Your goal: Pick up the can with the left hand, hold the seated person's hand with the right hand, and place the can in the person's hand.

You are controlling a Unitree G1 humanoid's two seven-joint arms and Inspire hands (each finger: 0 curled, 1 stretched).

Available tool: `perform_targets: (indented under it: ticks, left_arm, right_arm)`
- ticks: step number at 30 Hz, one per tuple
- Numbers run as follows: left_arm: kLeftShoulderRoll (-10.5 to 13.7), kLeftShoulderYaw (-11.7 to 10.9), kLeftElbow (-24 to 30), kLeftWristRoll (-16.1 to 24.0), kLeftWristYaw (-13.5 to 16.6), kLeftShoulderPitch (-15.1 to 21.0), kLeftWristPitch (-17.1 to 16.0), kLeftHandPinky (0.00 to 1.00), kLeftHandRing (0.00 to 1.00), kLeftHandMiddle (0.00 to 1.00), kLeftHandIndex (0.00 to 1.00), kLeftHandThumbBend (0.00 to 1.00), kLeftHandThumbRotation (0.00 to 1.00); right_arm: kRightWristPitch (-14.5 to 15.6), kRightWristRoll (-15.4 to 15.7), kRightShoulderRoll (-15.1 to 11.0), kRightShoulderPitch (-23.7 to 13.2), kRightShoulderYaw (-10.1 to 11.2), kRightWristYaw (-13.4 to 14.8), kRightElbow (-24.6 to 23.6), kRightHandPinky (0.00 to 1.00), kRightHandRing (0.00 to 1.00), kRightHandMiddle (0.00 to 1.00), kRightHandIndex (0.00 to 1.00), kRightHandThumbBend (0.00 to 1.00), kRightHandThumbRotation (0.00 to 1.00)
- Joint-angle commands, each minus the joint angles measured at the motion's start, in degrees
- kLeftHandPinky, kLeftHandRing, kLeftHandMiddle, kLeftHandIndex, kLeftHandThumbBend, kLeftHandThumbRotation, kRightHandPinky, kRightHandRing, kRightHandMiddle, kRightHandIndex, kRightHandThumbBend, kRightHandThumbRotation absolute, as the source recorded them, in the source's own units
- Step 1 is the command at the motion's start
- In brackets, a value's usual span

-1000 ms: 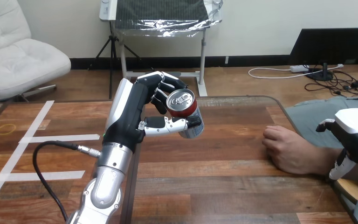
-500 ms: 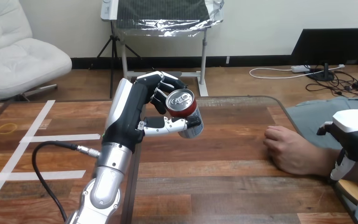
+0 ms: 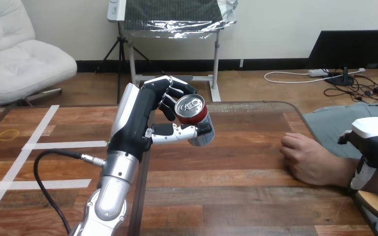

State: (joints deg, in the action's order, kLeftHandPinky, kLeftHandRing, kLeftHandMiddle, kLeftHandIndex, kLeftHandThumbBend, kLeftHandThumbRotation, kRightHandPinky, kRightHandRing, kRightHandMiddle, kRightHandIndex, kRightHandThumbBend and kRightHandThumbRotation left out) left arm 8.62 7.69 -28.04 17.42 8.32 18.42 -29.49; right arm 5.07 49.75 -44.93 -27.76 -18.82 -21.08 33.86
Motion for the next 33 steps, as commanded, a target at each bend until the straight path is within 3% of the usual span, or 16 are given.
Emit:
perform_targets:
  ticks: [1, 16, 25, 33]
  left_arm:
    - [0.34, -1.4, 4.1, -0.68, 0.47, 2.08, -1.07, 0.36, 0.41, 0.46, 0.52, 0.61, 0.0]
    - [0.33, -1.52, 4.8, -0.84, 0.27, 1.89, -0.44, 0.36, 0.41, 0.46, 0.52, 0.62, 0.0]
    - [0.3, -1.62, 5.0, -1.1, 0.19, 1.79, -0.55, 0.36, 0.41, 0.46, 0.52, 0.62, 0.0]
    - [0.37, -1.65, 4.88, -1.59, 0.0, 1.85, -1.17, 0.36, 0.4, 0.46, 0.52, 0.62, 0.0]
  right_arm:
    - [2.08, 0.44, 1.33, -3.0, -1.56, -0.71, 3.31, 0.84, 0.89, 0.91, 0.88, 0.71, 0.12]
    - [1.61, 0.73, 2.59, -5.92, -5.63, -0.5, 10.27, 0.78, 0.88, 0.91, 0.88, 0.7, 0.17]
    - [-0.28, 0.1, 2.78, -6.62, -7.04, 1.47, 13.37, 0.76, 0.86, 0.9, 0.87, 0.7, 0.18]
    - [-0.24, -0.02, 3.14, -7.7, -8.21, -0.24, 15.54, 0.75, 0.85, 0.9, 0.88, 0.68, 0.21]
